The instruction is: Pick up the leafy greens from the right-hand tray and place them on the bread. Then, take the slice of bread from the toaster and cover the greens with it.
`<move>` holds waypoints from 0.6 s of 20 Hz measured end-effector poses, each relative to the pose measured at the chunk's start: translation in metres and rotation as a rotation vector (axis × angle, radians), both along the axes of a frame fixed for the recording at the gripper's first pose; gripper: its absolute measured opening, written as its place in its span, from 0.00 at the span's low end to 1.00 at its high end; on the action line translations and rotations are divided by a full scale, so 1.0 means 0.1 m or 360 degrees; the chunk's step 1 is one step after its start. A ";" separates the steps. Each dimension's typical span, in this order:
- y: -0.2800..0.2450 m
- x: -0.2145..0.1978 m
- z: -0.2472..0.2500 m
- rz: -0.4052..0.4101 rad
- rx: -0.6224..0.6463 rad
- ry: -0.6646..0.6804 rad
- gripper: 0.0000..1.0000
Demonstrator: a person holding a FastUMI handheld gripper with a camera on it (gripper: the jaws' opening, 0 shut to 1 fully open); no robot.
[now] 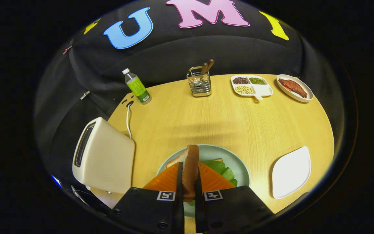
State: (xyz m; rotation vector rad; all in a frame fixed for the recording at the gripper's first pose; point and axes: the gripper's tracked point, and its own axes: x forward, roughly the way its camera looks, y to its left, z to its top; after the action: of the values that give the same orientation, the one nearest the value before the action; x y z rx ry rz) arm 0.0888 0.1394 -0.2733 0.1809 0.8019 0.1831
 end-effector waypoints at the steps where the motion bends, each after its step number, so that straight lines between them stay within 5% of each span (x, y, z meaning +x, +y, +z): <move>1: -0.04 0.00 -0.03 -0.0013 -0.0016 0.0004 0.19; 4: -0.20 0.00 -0.14 -0.0056 -0.0138 0.0007 0.36; 9: -0.44 -0.04 -0.20 -0.0045 -0.0393 -0.0044 0.87; 12: -0.61 -0.06 0.07 -0.0048 -0.0554 -0.0244 1.00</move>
State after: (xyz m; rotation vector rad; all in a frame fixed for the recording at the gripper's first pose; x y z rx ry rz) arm 0.0828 0.0784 -0.2666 -0.1478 0.6661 0.0263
